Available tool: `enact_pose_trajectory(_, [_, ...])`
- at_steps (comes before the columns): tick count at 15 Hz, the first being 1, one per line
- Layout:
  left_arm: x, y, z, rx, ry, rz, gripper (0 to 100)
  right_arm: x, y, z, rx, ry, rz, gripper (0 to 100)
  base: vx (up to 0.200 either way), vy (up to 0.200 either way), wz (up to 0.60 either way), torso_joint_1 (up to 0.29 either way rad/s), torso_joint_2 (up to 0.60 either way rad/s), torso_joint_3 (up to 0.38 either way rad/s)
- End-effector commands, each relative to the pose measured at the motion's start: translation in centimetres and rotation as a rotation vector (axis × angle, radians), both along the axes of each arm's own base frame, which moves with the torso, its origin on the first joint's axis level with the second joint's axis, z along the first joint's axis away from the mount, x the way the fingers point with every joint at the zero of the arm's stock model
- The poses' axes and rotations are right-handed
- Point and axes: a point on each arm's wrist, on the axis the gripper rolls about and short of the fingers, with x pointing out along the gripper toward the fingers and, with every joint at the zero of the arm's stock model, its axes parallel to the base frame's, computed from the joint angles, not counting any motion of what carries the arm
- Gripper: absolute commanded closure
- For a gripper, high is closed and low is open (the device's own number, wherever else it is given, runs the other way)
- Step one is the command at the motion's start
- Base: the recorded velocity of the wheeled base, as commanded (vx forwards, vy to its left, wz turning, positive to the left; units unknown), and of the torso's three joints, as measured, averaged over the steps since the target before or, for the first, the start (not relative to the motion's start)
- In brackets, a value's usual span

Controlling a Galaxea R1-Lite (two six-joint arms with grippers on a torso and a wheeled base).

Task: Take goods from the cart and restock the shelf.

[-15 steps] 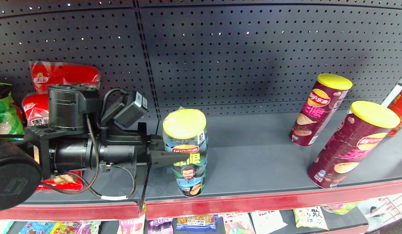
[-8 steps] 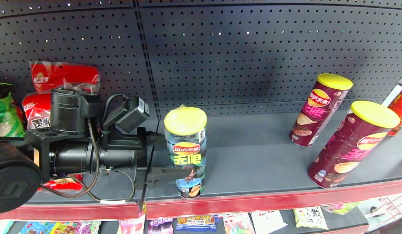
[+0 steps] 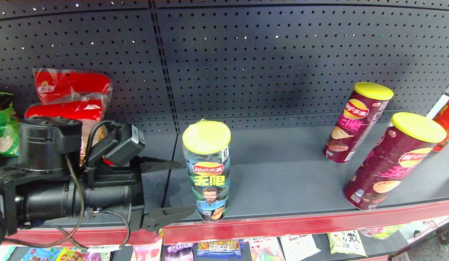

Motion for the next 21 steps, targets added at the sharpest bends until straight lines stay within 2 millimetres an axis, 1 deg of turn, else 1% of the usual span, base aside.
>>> enact_pose_trajectory(1, [-1.9,1.5,0.4,0.004,-0.033,0.077,0,2.6,0.3,1.4,-0.036,0.052,0.089,100,0.0,0.0,0.0,0.0,0.0,0.0])
enact_pose_trajectory(3, [-3.0,2.0,0.4,-0.009,-0.023,0.1,0,3.7,1.0,2.2,-0.051,0.065,0.179,100,0.0,0.0,0.0,0.0,0.0,0.0])
enact_pose_trajectory(6, [-3.7,2.3,0.4,-0.011,-0.025,0.111,0,5.0,2.3,3.4,-0.079,0.078,0.26,100,0.0,0.0,0.0,0.0,0.0,0.0])
enact_pose_trajectory(9, [-3.7,2.3,0.4,-0.009,-0.025,0.115,0,5.6,3.3,4.3,-0.093,0.07,0.308,100,0.0,0.0,0.0,0.0,0.0,0.0])
enact_pose_trajectory(13, [-3.7,2.3,0.4,-0.01,-0.027,0.115,0,6.3,4.4,4.8,-0.101,0.04,0.36,100,0.0,0.0,0.0,0.0,0.0,0.0])
enact_pose_trajectory(16, [-3.6,2.3,0.5,-0.011,-0.03,0.117,0,7.3,6.4,5.2,-0.107,-0.001,0.404,100,0.0,0.0,0.0,0.0,0.0,0.0])
enact_pose_trajectory(18, [-3.6,2.3,0.5,-0.011,-0.031,0.117,0,8.4,8.0,5.5,-0.11,-0.025,0.403,100,0.0,0.0,0.0,0.0,0.0,0.0])
enact_pose_trajectory(21, [-3.6,2.3,0.4,-0.011,-0.03,0.117,0,9.8,9.5,6.4,-0.116,-0.035,0.395,100,0.0,0.0,0.0,0.0,0.0,0.0])
